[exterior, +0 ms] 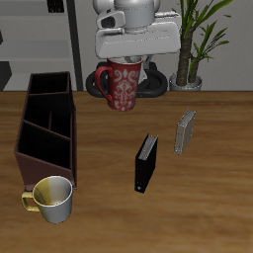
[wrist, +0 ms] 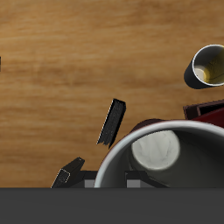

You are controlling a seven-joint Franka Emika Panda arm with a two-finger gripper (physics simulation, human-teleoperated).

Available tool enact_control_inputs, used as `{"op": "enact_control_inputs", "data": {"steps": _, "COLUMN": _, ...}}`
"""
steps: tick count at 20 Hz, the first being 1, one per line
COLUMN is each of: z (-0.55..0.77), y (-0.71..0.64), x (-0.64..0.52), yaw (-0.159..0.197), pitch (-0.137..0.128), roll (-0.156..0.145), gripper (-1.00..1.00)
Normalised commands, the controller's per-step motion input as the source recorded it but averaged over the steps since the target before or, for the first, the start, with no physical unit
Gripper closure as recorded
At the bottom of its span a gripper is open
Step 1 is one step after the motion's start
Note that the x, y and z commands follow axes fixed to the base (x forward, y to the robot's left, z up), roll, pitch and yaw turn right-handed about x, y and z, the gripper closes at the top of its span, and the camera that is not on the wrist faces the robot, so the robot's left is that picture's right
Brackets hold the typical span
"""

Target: Place the red mug into the right desk caddy's left compartment

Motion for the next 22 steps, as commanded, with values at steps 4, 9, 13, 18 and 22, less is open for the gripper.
{"op": "enact_control_inputs", "data": {"steps": 4, "z": -0.01, "y": -0.62, "x": -0.07, "yaw": -0.05, "pitch": 0.022, "roll": 0.004, "gripper": 1.0}}
{"op": "enact_control_inputs", "data": {"steps": 9, "z": 0.02, "y": -0.48, "x": -0.07, "yaw": -0.031, "pitch": -0.01, "roll": -0.029, "gripper": 1.0}}
{"op": "enact_control_inputs", "data": {"steps": 13, "z": -0.08, "y": -0.49, "x": -0.14, "yaw": -0.013, "pitch": -0.02, "roll": -0.021, "gripper": 1.0}}
{"op": "enact_control_inputs", "data": {"steps": 18, "z": -0.15, "y": -0.44, "x": -0.05, "yaw": -0.025, "pitch": 0.015, "roll": -0.04, "gripper": 1.0}}
{"op": "enact_control_inputs", "data": {"steps": 22, "z": 0.01, "y": -0.38, "x": 0.03, "yaw": -0.019, "pitch": -0.024, "roll": -0.05, "gripper": 1.0}}
